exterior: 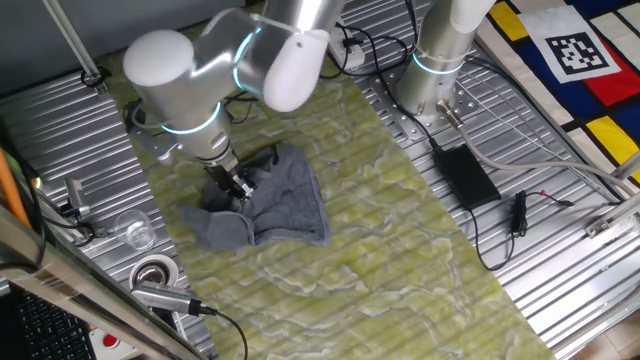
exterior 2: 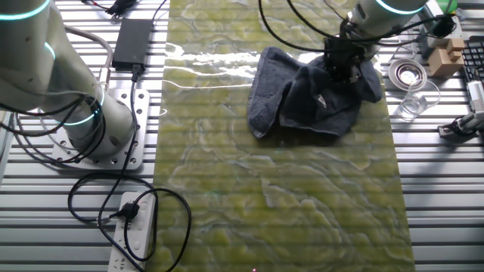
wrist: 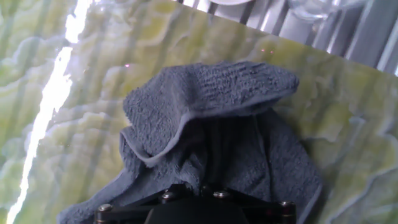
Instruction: Clean the table with a cloth
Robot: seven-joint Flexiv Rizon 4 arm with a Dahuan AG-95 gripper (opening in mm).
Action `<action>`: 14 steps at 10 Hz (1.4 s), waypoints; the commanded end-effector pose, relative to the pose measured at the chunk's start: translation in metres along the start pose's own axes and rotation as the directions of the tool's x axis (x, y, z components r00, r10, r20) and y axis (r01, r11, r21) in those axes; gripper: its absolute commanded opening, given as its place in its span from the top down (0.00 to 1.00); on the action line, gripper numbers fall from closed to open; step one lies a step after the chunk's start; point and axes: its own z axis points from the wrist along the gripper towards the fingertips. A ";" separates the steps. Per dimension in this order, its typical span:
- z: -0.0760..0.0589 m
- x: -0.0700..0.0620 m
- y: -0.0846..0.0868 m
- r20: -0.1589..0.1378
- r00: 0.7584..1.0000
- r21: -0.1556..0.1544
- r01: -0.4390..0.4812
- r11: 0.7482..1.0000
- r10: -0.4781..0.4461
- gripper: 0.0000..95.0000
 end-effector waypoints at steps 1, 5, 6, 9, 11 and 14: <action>0.001 -0.002 0.000 0.001 1.000 0.007 0.014 1.000 -0.014 1.00; -0.002 0.004 -0.016 0.022 0.992 0.009 0.121 0.993 -0.121 1.00; -0.008 0.010 -0.036 0.022 0.988 0.009 0.150 0.989 -0.150 1.00; -0.021 0.026 -0.085 0.022 0.977 0.005 0.211 0.977 -0.211 1.00; -0.023 0.046 -0.109 0.025 0.964 0.002 0.264 0.965 -0.264 1.00; -0.027 0.063 -0.125 0.017 0.949 0.008 0.314 0.949 -0.314 1.00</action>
